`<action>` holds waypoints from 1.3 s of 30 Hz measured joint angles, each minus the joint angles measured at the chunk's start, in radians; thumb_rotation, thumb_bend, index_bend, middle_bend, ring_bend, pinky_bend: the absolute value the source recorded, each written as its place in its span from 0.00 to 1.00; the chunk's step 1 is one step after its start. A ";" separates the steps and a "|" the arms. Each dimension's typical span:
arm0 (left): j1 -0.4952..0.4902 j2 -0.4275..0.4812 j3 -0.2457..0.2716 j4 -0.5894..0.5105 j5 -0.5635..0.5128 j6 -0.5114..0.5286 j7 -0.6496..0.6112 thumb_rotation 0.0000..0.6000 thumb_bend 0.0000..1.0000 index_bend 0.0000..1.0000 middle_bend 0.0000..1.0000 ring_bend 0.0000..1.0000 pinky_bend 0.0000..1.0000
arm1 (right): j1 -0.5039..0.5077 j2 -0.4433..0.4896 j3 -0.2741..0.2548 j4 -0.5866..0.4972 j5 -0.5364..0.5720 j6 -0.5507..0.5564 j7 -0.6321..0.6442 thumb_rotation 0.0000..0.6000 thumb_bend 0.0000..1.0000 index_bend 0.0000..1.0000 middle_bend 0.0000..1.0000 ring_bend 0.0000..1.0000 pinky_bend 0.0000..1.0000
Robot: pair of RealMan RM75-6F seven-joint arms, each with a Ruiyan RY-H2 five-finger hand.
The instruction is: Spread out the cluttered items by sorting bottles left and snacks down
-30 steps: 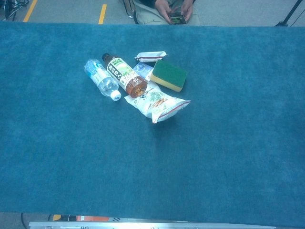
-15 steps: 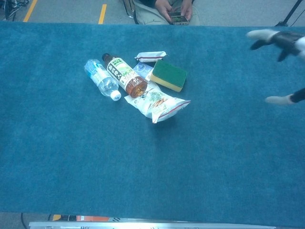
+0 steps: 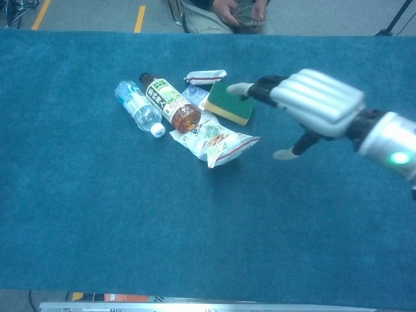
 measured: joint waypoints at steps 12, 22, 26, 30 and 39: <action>0.020 0.019 0.017 0.019 -0.005 0.001 -0.046 1.00 0.26 0.20 0.14 0.05 0.16 | 0.123 -0.190 0.004 0.113 0.219 -0.083 -0.224 1.00 0.00 0.05 0.24 0.17 0.36; 0.038 0.034 0.021 0.031 0.004 0.026 -0.081 1.00 0.26 0.20 0.14 0.05 0.16 | 0.172 -0.337 -0.004 0.239 0.273 -0.022 -0.321 1.00 0.16 0.46 0.42 0.28 0.39; 0.042 0.034 0.021 0.039 0.009 0.032 -0.091 1.00 0.26 0.20 0.14 0.05 0.16 | 0.181 -0.404 -0.001 0.300 0.275 0.041 -0.344 1.00 0.21 0.60 0.50 0.37 0.48; 0.045 0.031 0.021 0.048 0.007 0.033 -0.101 1.00 0.26 0.20 0.14 0.05 0.16 | 0.181 -0.422 -0.004 0.321 0.253 0.070 -0.320 1.00 0.22 0.68 0.57 0.45 0.60; 0.040 0.025 0.014 0.052 -0.005 0.020 -0.100 1.00 0.26 0.20 0.14 0.05 0.16 | 0.155 -0.358 -0.032 0.254 0.145 0.134 -0.172 1.00 0.22 0.69 0.57 0.49 0.64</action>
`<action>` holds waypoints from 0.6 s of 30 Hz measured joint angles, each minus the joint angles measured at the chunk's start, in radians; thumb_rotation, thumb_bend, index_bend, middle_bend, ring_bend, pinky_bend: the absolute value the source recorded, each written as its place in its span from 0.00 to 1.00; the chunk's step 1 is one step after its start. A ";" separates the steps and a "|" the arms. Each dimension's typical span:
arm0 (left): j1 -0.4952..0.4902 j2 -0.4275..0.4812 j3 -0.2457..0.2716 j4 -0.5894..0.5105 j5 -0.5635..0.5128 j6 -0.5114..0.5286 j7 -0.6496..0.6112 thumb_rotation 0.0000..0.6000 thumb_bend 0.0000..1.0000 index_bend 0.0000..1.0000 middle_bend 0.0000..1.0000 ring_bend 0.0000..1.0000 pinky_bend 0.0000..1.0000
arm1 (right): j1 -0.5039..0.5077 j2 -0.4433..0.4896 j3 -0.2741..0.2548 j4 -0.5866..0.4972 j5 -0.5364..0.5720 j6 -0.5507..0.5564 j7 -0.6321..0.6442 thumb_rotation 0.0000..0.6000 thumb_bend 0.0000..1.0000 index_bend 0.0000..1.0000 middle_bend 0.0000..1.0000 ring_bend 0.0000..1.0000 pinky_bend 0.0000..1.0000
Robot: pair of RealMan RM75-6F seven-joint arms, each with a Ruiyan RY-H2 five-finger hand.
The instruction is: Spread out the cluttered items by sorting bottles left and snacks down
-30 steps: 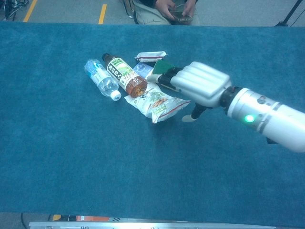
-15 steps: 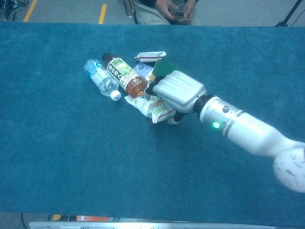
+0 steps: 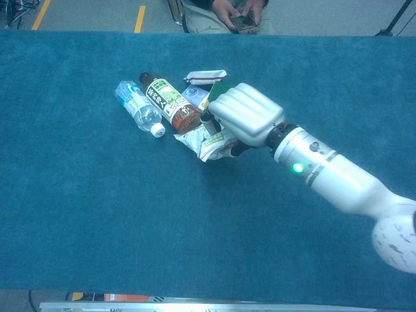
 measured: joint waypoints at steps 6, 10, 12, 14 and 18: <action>0.001 -0.006 -0.003 0.010 0.010 0.011 -0.007 1.00 0.26 0.20 0.15 0.05 0.16 | -0.037 0.087 -0.062 -0.093 -0.095 0.049 0.048 1.00 0.22 0.69 0.57 0.49 0.64; 0.001 -0.010 -0.004 0.015 0.010 0.010 -0.007 1.00 0.26 0.20 0.15 0.05 0.16 | -0.065 0.136 -0.121 -0.139 -0.167 0.075 0.077 1.00 0.22 0.69 0.57 0.49 0.64; 0.000 -0.010 -0.004 0.012 0.012 0.008 -0.001 1.00 0.26 0.20 0.15 0.05 0.16 | -0.080 0.161 -0.153 -0.157 -0.209 0.090 0.089 1.00 0.22 0.69 0.57 0.49 0.64; 0.000 -0.011 -0.004 0.009 0.012 0.007 0.003 1.00 0.26 0.20 0.15 0.05 0.16 | -0.096 0.184 -0.186 -0.173 -0.249 0.103 0.104 1.00 0.22 0.69 0.57 0.49 0.64; -0.002 -0.016 -0.004 0.006 0.018 0.006 0.005 1.00 0.26 0.20 0.15 0.05 0.16 | -0.118 0.209 -0.232 -0.191 -0.314 0.115 0.122 1.00 0.22 0.69 0.57 0.49 0.64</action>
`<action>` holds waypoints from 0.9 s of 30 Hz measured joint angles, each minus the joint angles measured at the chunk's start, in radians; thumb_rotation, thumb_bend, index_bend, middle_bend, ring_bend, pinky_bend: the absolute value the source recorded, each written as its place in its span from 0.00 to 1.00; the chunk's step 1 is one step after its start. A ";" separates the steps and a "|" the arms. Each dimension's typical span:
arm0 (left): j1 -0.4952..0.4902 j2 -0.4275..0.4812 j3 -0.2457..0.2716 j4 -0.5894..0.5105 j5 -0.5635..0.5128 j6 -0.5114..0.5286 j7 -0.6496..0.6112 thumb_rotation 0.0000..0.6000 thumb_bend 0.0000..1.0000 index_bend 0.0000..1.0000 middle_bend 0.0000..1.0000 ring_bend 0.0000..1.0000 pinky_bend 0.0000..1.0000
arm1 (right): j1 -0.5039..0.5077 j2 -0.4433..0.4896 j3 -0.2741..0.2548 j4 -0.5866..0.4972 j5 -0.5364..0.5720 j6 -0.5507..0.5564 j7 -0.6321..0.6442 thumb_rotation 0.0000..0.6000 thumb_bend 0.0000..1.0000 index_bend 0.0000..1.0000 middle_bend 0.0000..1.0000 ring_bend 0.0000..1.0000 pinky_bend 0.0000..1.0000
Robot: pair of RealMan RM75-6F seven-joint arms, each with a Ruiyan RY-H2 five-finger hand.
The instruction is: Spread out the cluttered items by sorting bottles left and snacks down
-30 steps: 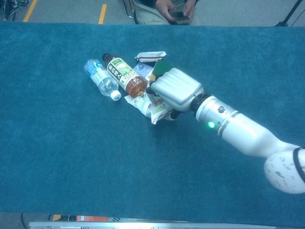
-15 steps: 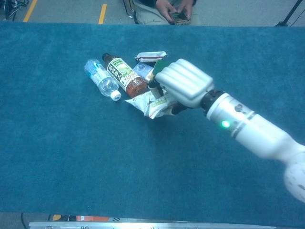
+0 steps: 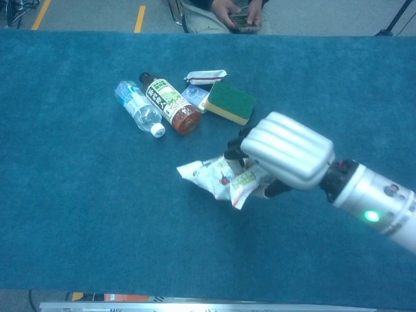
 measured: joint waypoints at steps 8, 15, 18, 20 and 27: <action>0.005 -0.002 0.003 0.001 0.000 0.002 -0.002 1.00 0.26 0.20 0.15 0.05 0.16 | -0.032 0.051 -0.063 -0.020 -0.059 -0.019 -0.018 1.00 0.17 0.62 0.53 0.45 0.64; 0.001 -0.009 0.002 0.004 0.001 -0.002 -0.004 1.00 0.26 0.20 0.15 0.05 0.16 | -0.040 0.115 -0.083 -0.072 -0.045 -0.074 -0.045 1.00 0.00 0.19 0.33 0.31 0.58; 0.000 -0.009 0.002 0.004 0.003 -0.003 -0.003 1.00 0.26 0.20 0.15 0.05 0.16 | -0.045 0.134 -0.082 -0.089 -0.052 -0.073 -0.032 1.00 0.00 0.16 0.31 0.30 0.57; 0.001 -0.008 0.001 0.004 0.003 -0.003 -0.002 1.00 0.26 0.20 0.15 0.05 0.16 | -0.049 0.142 -0.080 -0.096 -0.062 -0.065 -0.015 1.00 0.00 0.16 0.31 0.30 0.57; 0.002 -0.009 0.001 0.004 0.001 -0.003 -0.002 1.00 0.26 0.20 0.15 0.05 0.16 | -0.063 0.170 -0.061 -0.109 -0.120 -0.003 0.055 1.00 0.00 0.16 0.31 0.30 0.57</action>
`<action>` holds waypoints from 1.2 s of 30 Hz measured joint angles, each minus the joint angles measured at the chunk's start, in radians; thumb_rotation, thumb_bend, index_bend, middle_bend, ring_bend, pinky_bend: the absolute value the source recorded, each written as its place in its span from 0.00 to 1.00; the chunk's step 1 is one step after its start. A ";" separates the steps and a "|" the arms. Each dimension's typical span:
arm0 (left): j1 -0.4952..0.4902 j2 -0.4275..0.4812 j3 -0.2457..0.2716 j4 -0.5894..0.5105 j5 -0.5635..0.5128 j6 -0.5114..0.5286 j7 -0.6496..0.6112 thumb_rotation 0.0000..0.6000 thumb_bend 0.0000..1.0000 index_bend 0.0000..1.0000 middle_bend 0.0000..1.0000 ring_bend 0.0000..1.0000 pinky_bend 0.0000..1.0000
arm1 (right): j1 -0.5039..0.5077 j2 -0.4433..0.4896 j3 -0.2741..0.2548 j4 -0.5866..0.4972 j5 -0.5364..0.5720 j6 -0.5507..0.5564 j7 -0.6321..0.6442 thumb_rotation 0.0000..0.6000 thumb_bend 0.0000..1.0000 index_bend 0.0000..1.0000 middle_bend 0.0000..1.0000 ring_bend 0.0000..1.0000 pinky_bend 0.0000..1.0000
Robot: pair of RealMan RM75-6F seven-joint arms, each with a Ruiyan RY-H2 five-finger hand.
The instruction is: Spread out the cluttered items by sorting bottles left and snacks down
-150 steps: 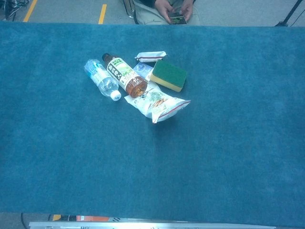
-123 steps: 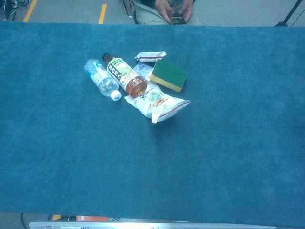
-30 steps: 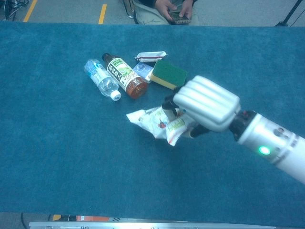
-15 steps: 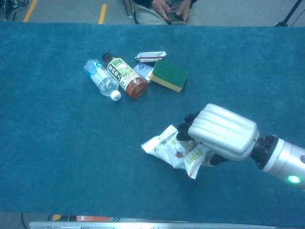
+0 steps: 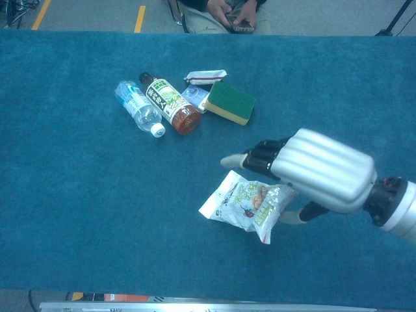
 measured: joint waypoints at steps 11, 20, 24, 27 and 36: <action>-0.004 -0.003 -0.001 0.002 0.000 -0.005 0.003 1.00 0.26 0.20 0.15 0.05 0.16 | -0.014 0.088 0.026 -0.043 -0.035 0.026 0.082 1.00 0.00 0.16 0.31 0.30 0.56; -0.007 -0.006 0.000 -0.001 0.009 -0.008 0.008 1.00 0.26 0.20 0.15 0.05 0.16 | -0.033 0.087 0.100 -0.035 0.084 0.026 0.041 1.00 0.00 0.16 0.31 0.30 0.56; -0.004 -0.005 0.003 -0.003 0.012 -0.002 0.008 1.00 0.26 0.20 0.15 0.05 0.16 | -0.021 0.079 0.163 -0.035 0.182 -0.003 0.023 1.00 0.00 0.16 0.31 0.29 0.56; 0.001 -0.003 0.004 -0.002 0.012 0.003 0.007 1.00 0.26 0.20 0.15 0.05 0.16 | -0.004 0.069 0.208 -0.031 0.253 -0.029 0.010 1.00 0.00 0.16 0.31 0.29 0.56; 0.004 -0.003 0.007 0.008 0.010 0.003 -0.003 1.00 0.26 0.20 0.15 0.05 0.16 | 0.047 0.018 0.288 0.018 0.438 -0.095 -0.052 1.00 0.00 0.16 0.31 0.29 0.56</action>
